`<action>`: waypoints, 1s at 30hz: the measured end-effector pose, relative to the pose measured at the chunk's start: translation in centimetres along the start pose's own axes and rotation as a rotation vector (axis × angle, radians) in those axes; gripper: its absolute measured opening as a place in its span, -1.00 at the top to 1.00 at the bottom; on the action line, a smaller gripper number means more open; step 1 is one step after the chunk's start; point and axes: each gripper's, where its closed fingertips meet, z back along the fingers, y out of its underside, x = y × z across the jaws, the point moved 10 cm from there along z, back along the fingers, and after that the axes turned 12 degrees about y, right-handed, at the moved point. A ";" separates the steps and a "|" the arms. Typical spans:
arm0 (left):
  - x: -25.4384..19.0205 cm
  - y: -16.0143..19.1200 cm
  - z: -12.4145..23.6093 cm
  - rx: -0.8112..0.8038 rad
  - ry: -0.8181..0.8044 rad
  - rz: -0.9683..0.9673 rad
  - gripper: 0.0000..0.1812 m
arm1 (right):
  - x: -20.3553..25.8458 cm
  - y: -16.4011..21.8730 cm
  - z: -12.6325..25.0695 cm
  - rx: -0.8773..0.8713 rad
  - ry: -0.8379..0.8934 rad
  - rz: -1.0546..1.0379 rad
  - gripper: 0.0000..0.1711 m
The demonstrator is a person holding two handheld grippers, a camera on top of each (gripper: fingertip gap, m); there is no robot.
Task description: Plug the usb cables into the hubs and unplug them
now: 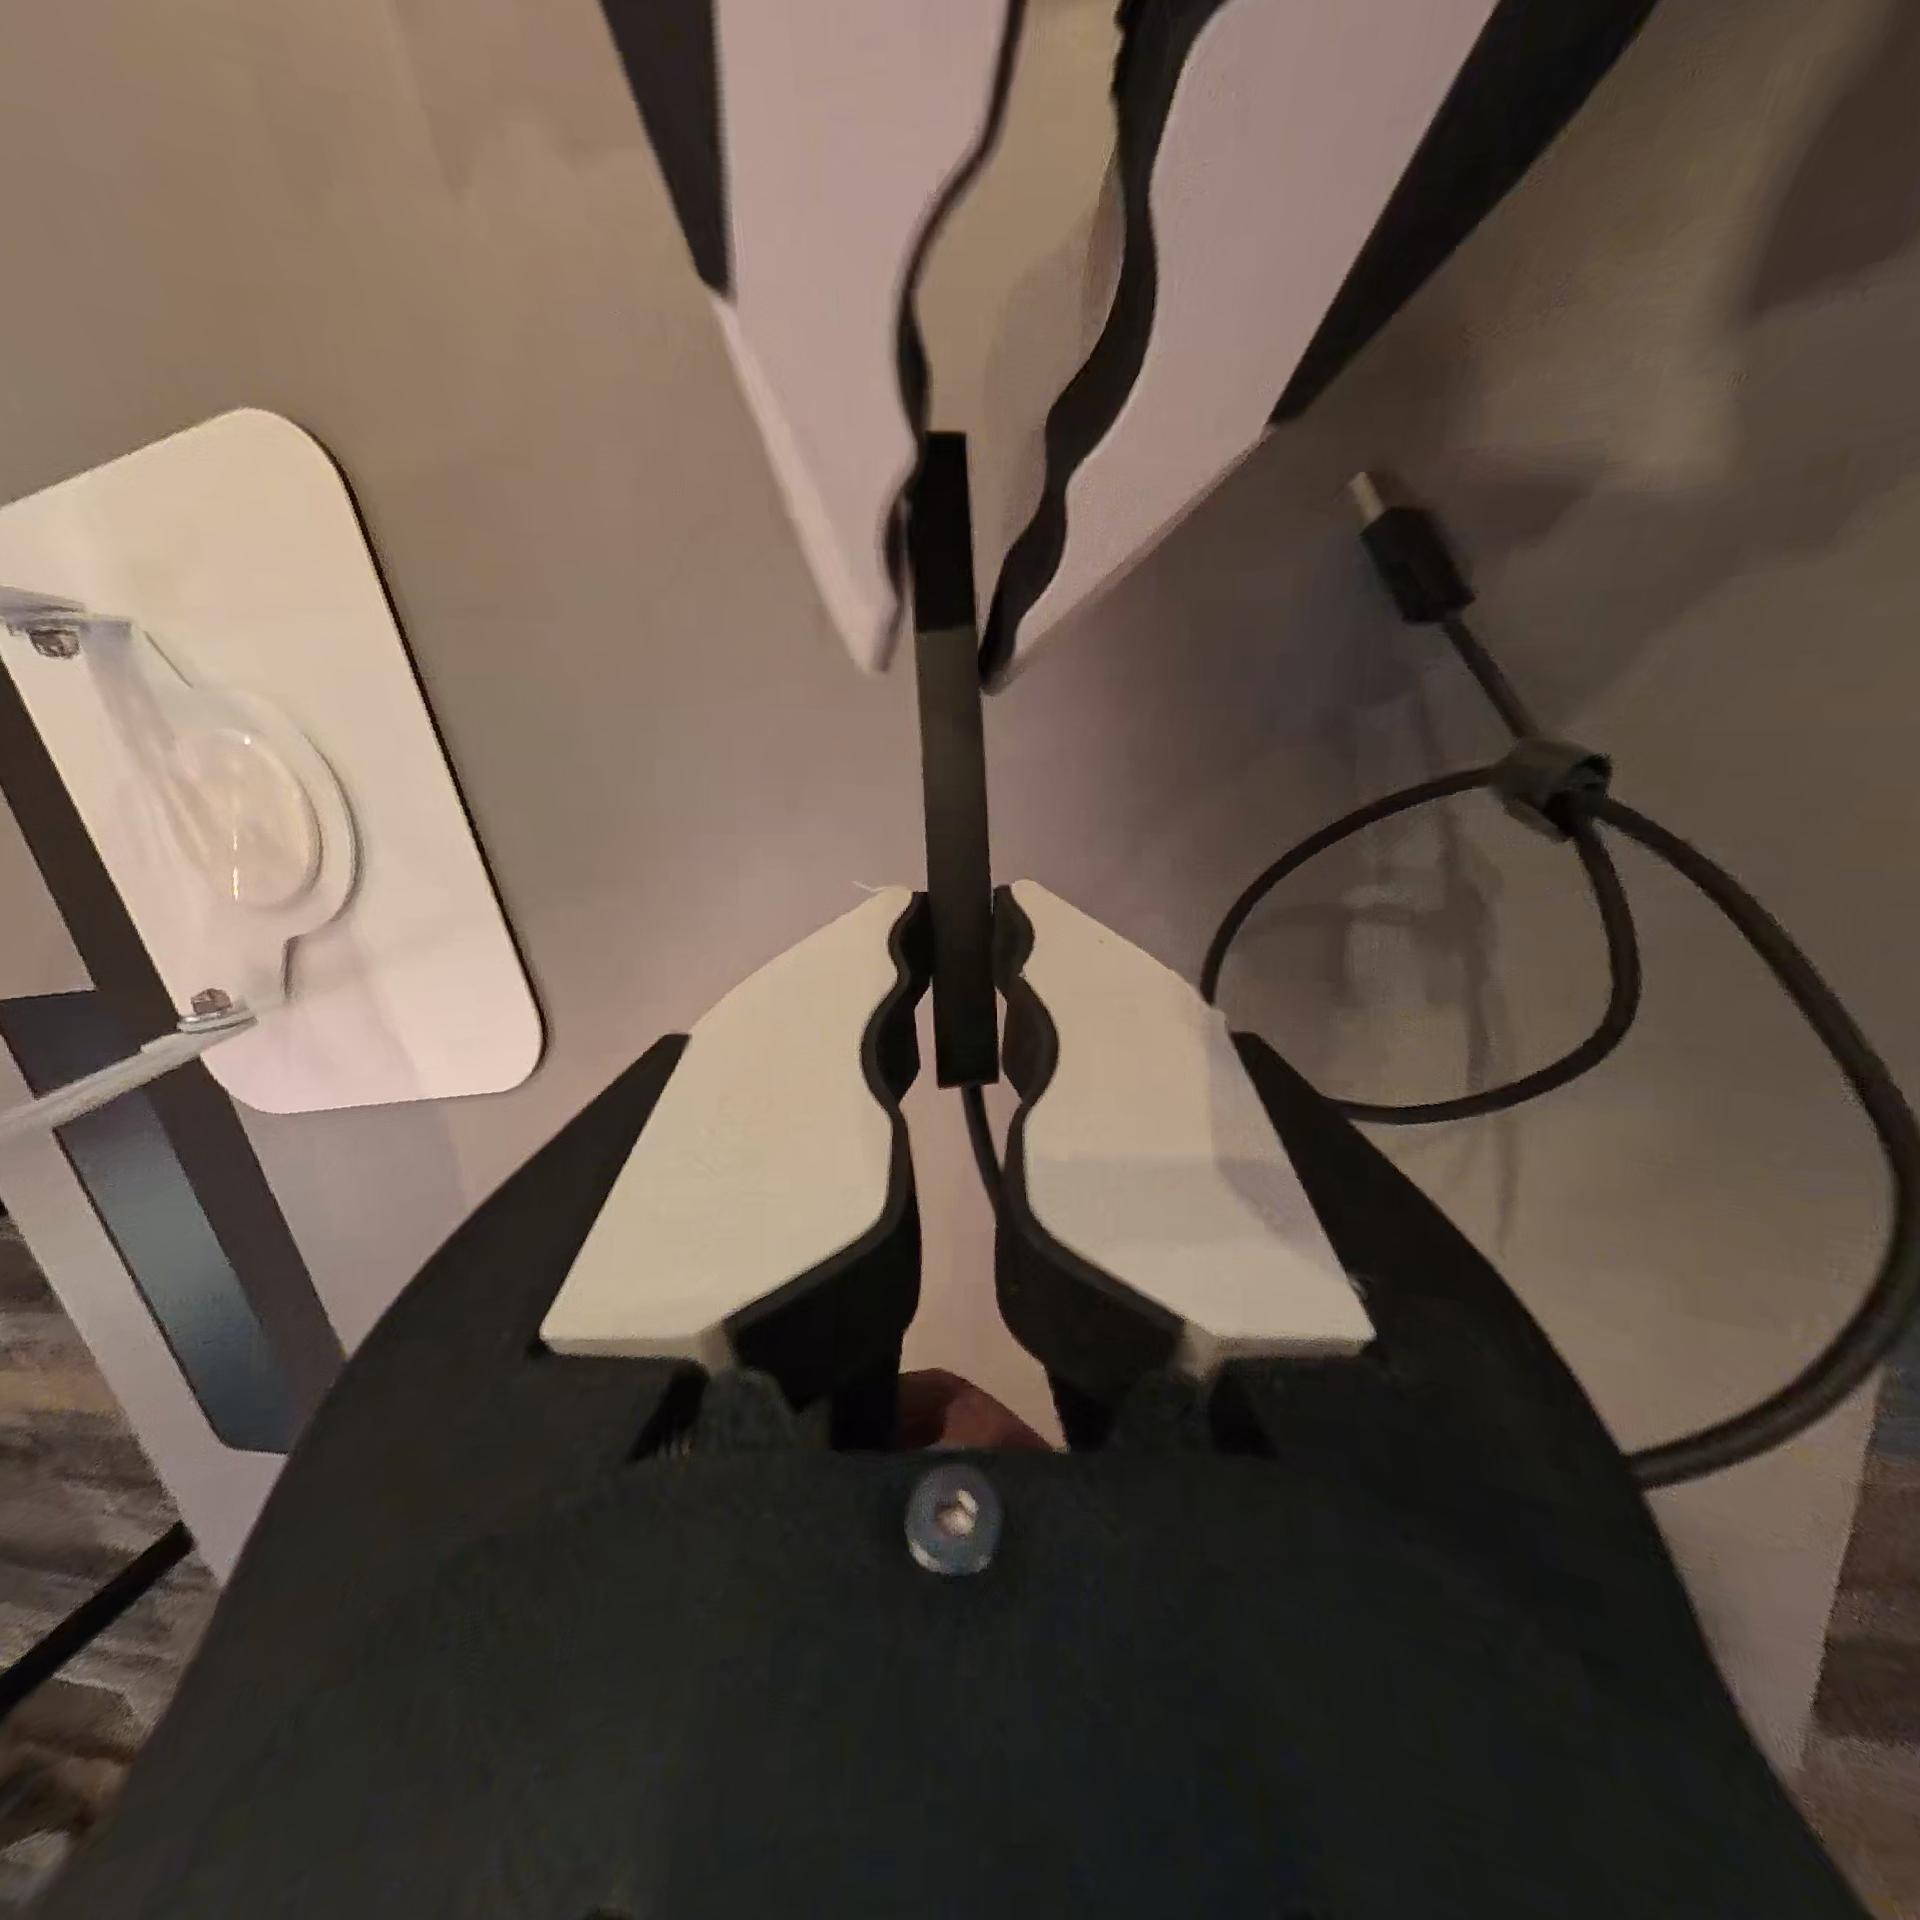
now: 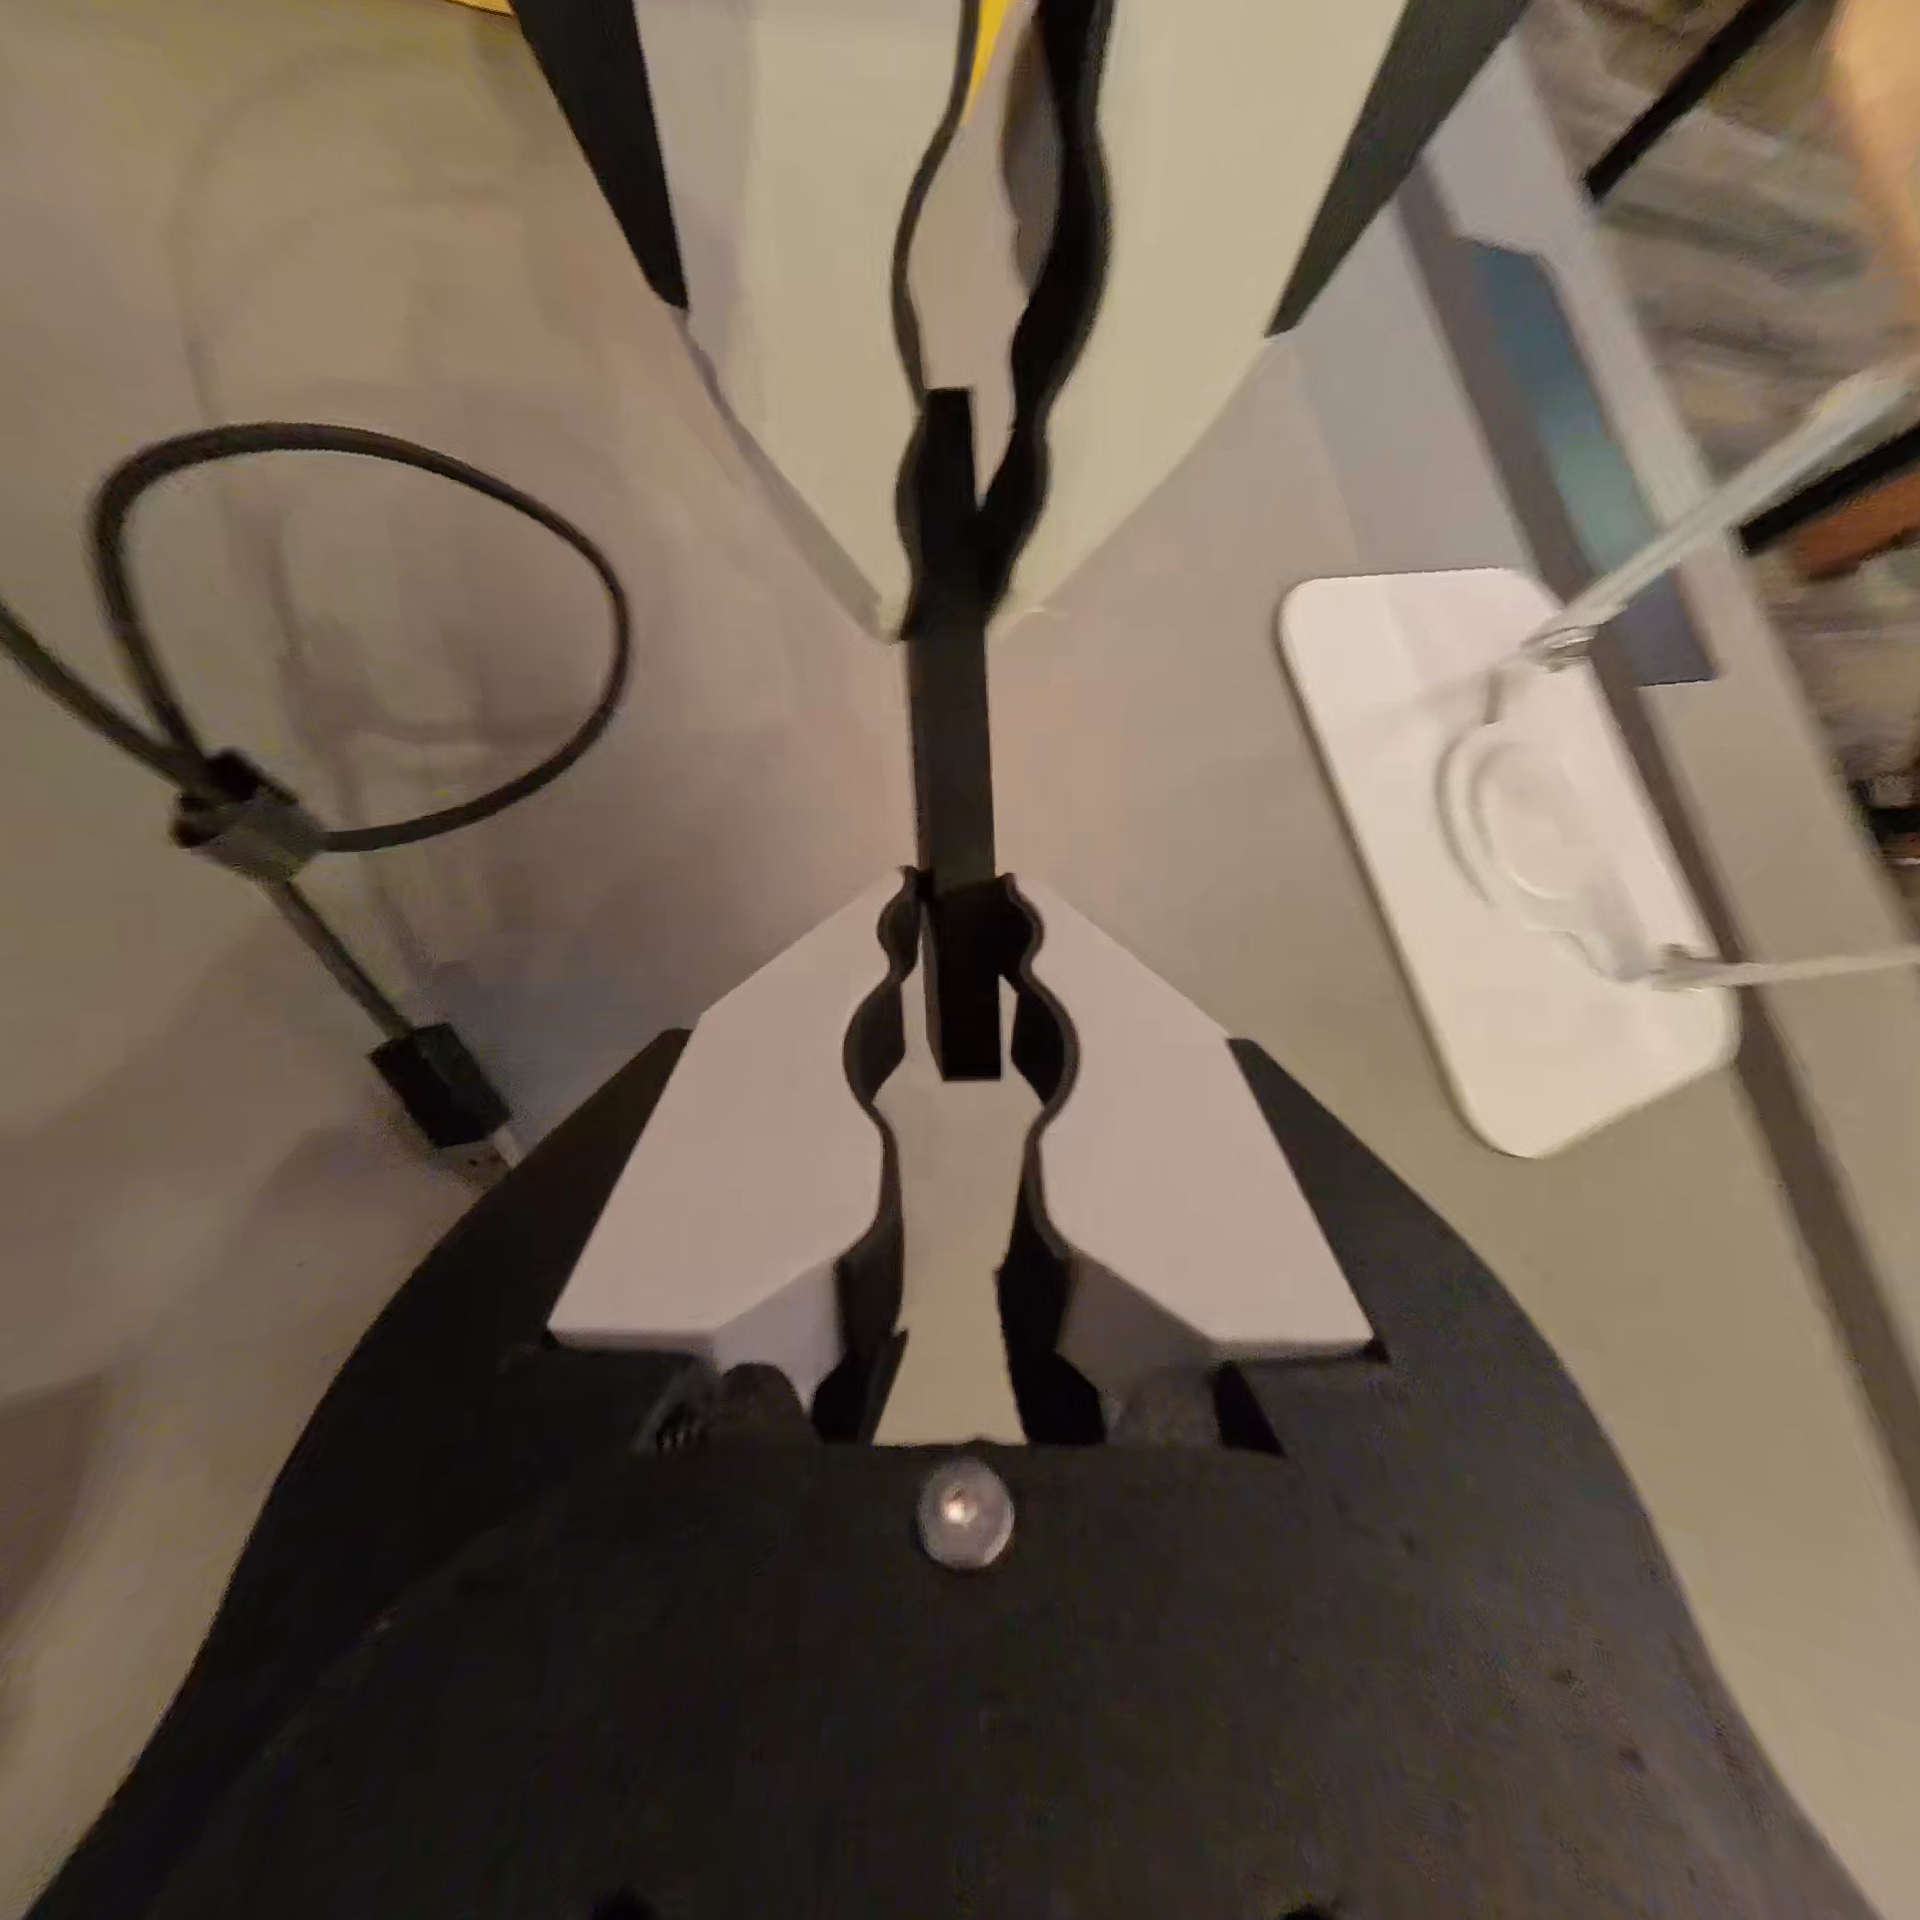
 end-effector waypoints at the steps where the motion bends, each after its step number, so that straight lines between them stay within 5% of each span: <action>1: 0.1 -0.1 0.0 0.007 0.007 -0.020 0.88 | 0.1 0.2 -0.2 0.002 -0.054 -0.034 0.84; 9: 0.5 -0.6 1.3 0.033 -0.308 0.023 0.49 | -0.8 3.4 -0.1 -0.022 -0.197 -0.590 0.90; 14: -2.4 -2.5 4.5 0.048 -0.702 -0.004 0.46 | 0.2 5.5 -0.1 -0.032 -0.195 -0.800 0.90; 18: -6.1 -5.3 5.0 -0.096 -0.645 0.058 0.55 | 0.3 6.3 0.6 -0.086 -0.175 -0.954 0.90; 21: -7.5 -6.2 3.5 -0.294 -0.454 0.200 0.57 | 0.5 6.7 1.1 -0.133 -0.200 -1.028 0.90; 30: -3.9 -1.6 -2.8 -0.718 -0.140 0.721 0.51 | 2.7 6.8 2.8 -0.270 -0.403 -1.256 0.90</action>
